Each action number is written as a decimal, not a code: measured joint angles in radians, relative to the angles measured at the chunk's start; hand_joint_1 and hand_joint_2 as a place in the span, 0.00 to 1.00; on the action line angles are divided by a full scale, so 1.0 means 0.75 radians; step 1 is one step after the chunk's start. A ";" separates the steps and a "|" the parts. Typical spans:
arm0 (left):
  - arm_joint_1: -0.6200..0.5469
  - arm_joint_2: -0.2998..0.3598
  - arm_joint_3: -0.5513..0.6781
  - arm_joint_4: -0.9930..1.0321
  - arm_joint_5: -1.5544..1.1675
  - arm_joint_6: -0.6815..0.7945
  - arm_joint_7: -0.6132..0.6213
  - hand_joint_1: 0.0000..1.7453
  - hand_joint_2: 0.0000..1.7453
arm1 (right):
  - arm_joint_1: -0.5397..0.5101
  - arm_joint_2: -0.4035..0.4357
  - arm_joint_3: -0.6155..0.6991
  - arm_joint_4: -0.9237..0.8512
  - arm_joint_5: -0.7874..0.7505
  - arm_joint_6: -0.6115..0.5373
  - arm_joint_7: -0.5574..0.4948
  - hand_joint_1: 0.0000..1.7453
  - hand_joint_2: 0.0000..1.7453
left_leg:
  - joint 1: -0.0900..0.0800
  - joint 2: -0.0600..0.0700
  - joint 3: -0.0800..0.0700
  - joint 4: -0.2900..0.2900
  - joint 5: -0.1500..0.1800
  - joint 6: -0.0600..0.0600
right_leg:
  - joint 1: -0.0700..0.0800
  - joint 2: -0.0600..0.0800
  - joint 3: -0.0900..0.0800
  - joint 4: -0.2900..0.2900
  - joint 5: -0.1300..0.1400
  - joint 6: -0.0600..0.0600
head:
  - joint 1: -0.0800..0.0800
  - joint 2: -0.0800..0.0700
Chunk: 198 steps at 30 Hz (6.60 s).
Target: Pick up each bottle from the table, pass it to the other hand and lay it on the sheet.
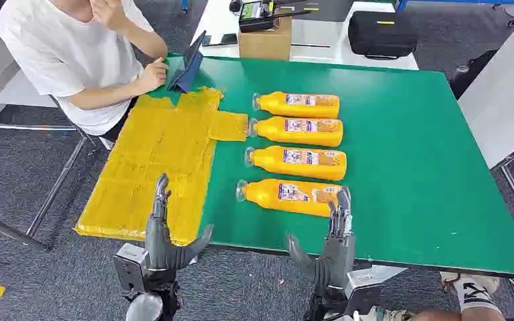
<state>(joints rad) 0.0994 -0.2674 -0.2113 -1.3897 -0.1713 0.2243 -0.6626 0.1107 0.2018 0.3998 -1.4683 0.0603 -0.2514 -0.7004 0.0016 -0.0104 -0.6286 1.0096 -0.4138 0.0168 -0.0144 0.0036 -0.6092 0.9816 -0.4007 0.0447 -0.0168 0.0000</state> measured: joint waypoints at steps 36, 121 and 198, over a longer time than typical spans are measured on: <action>0.014 0.000 0.036 -0.017 -0.021 -0.159 -0.018 0.00 1.00 | -0.197 -0.359 -0.206 0.117 1.379 -0.185 0.536 0.00 1.00 | -0.004 0.000 0.000 0.000 -0.001 0.003 | -0.004 0.000 0.000 0.000 0.001 0.002 | -0.001 0.000; -0.086 0.000 -0.010 0.045 0.005 -0.216 -0.023 0.00 1.00 | -0.762 -0.382 0.066 0.993 1.178 0.123 0.423 1.00 1.00 | -0.004 0.000 0.000 0.001 0.001 0.005 | -0.004 0.000 0.000 0.000 0.002 0.003 | -0.001 0.000; -0.144 -0.011 -0.100 0.145 0.824 -0.947 0.251 0.00 1.00 | -0.280 -0.115 0.100 0.063 0.636 0.089 0.026 0.95 1.00 | -0.005 0.000 -0.001 0.001 0.000 0.005 | -0.004 0.000 -0.001 0.000 0.001 0.003 | 0.000 0.000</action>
<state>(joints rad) -0.0089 -0.2755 -0.2865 -1.2812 0.4464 -0.4860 -0.4741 -0.0997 0.1155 0.4751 -1.4210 0.5371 -0.1850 -0.6806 -0.0020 -0.0105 -0.6296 1.0102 -0.4137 0.0203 -0.0176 0.0036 -0.6098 0.9816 -0.4000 0.0468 -0.0168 0.0000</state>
